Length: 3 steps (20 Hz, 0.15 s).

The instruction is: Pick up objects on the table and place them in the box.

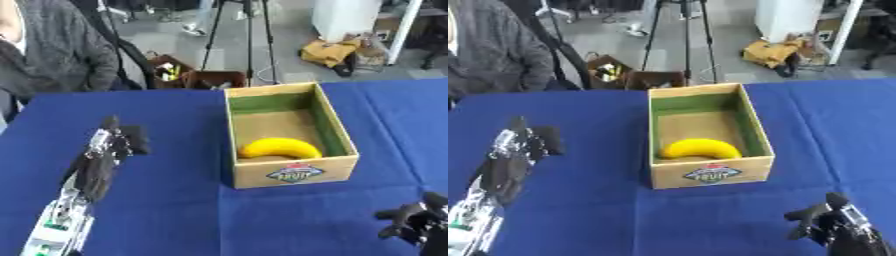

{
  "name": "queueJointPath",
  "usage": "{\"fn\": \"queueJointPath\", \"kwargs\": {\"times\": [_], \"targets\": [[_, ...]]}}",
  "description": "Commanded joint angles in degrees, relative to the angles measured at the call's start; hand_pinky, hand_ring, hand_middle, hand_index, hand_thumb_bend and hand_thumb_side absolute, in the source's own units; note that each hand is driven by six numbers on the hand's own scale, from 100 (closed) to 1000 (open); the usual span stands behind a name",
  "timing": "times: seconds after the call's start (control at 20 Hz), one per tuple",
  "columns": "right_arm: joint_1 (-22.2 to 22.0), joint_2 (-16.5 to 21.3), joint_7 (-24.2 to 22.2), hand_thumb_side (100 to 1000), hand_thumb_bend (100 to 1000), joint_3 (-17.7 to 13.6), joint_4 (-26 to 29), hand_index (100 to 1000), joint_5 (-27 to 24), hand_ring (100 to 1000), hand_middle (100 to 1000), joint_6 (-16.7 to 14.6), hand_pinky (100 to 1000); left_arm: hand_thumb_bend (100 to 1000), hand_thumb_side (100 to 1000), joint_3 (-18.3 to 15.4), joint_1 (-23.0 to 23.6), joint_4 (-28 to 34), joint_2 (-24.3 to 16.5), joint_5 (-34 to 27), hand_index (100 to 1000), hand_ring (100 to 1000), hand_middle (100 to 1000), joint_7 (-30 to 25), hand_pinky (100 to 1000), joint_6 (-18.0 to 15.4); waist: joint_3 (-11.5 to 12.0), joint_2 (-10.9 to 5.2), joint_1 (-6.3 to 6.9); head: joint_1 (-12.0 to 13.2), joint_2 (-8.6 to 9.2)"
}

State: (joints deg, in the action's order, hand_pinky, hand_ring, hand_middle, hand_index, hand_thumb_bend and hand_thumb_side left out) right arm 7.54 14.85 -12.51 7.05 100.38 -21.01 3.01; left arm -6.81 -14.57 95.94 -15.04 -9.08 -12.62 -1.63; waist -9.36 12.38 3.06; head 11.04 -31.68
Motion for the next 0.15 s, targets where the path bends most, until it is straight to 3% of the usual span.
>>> {"fn": "queueJointPath", "kwargs": {"times": [0.05, 0.15], "targets": [[0.2, 0.5, 0.3, 884, 100, -0.3, 0.9, 538, -0.4, 692, 425, -0.1, 539, 279, 1000, -0.6, -0.3, 1.2, -0.6, 0.2, 725, 572, 562, -0.2, 710, 0.0, 0.0, -0.68, -0.16, 0.2, -0.83], [0.2, 0.5, 0.4, 890, 100, -0.3, 0.9, 538, -0.4, 692, 425, -0.1, 539, 279, 1000, -0.6, -0.2, 1.2, -0.4, 0.3, 725, 571, 561, -0.3, 710, 0.0, 0.0, -0.72, -0.12, 0.6, -1.95]]}}
